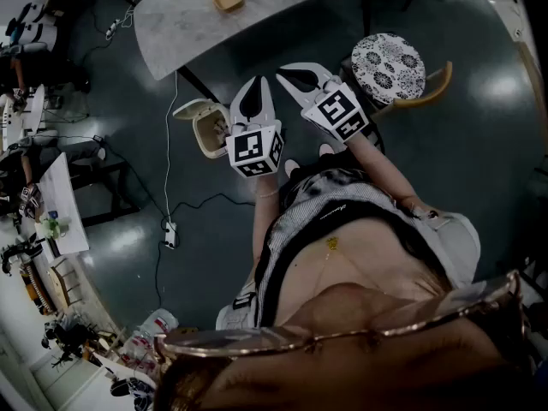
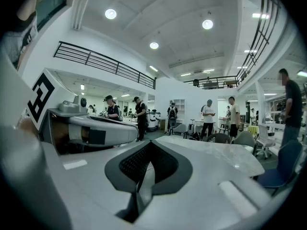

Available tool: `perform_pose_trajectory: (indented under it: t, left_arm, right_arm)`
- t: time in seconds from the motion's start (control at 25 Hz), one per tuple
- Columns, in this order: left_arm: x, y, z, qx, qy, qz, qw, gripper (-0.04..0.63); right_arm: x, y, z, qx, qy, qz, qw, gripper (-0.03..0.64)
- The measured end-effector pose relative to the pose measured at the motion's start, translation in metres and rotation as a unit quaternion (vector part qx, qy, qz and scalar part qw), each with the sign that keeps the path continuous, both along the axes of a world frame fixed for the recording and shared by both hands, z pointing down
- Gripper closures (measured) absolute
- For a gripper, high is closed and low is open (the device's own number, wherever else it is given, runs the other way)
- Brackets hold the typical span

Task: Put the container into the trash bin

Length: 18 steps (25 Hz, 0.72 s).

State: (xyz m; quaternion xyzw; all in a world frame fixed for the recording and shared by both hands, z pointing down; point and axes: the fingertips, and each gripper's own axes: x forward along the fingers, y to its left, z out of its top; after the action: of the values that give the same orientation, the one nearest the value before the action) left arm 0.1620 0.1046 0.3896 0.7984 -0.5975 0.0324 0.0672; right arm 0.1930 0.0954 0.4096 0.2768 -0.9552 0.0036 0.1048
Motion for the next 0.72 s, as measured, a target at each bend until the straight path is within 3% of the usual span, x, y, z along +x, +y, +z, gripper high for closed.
perform_pose_trajectory:
  t: [0.72]
  left_arm:
    - [0.023,-0.02,0.007,-0.013,0.024,-0.009,0.9996,0.594]
  right_arm:
    - [0.039,-0.031,-0.005,-0.011,-0.025,-0.047,0.998,0.591]
